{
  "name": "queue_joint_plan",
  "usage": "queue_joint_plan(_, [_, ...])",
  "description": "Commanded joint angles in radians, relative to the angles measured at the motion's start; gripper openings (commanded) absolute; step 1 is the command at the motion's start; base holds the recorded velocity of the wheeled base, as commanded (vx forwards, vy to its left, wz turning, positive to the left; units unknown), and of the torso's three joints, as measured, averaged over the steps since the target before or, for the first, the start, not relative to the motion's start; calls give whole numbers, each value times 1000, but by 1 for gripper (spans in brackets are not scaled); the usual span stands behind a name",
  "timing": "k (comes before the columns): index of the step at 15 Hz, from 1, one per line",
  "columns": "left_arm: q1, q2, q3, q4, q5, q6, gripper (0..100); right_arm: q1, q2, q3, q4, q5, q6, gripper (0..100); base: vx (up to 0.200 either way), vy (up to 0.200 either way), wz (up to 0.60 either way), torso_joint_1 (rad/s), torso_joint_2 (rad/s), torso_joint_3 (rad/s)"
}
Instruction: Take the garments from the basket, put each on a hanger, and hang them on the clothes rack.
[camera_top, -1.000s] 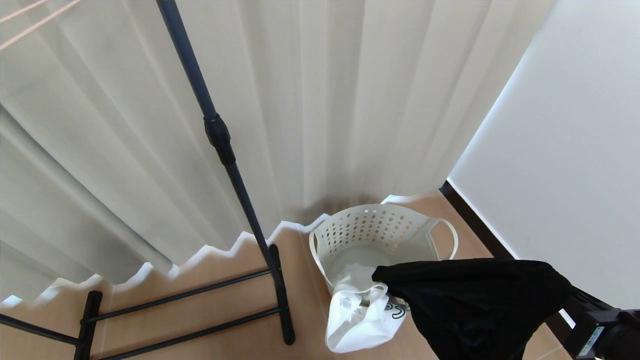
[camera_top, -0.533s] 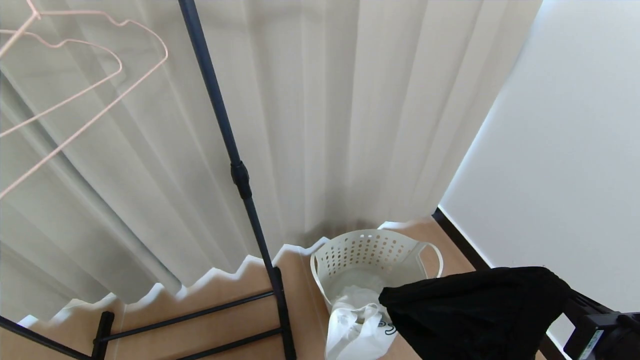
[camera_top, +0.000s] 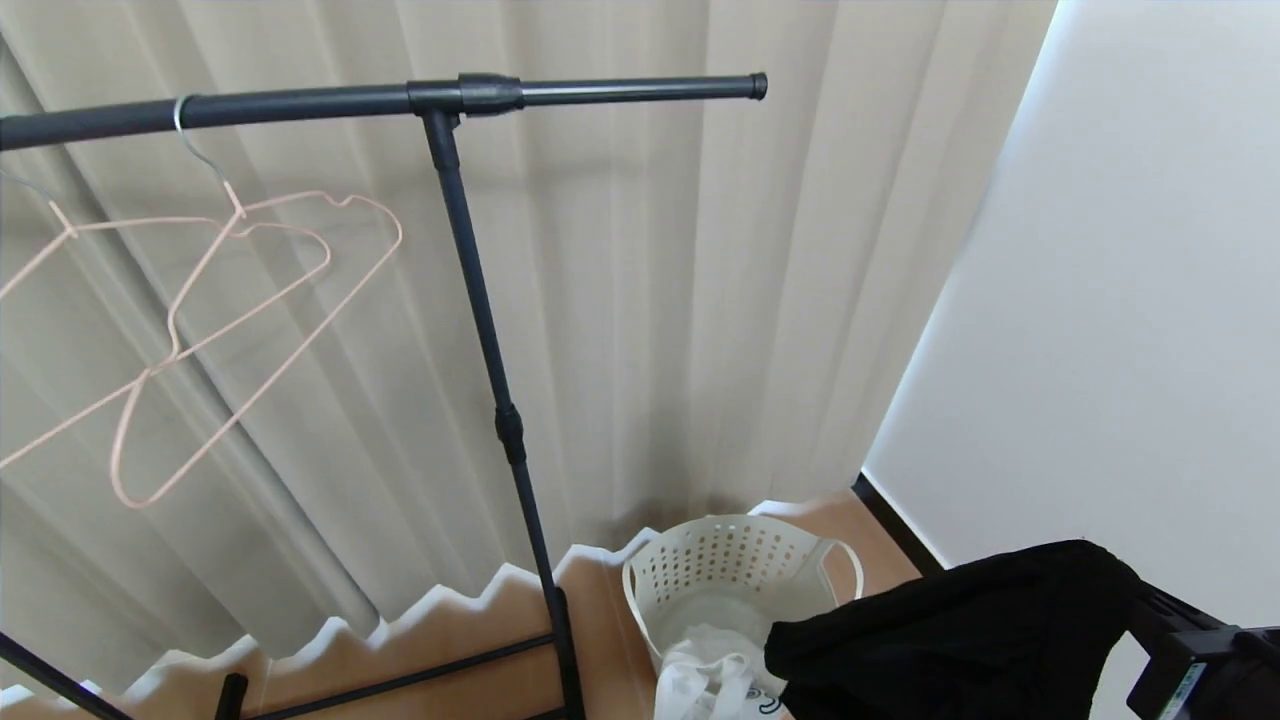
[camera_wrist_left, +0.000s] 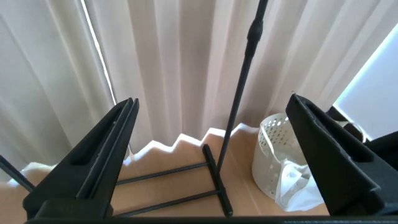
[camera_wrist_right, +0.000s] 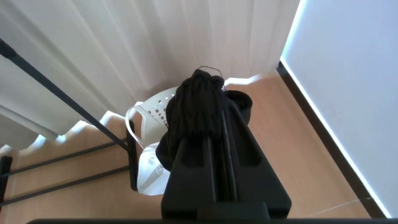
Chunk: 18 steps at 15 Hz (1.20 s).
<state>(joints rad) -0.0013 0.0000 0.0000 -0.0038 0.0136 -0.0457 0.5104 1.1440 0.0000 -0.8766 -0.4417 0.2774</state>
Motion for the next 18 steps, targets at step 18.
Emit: queue_joint_plan(18, [1, 0, 0, -1, 2, -2, 100, 0, 0, 0, 18, 0, 0, 0, 0, 0, 0, 193, -479, -252])
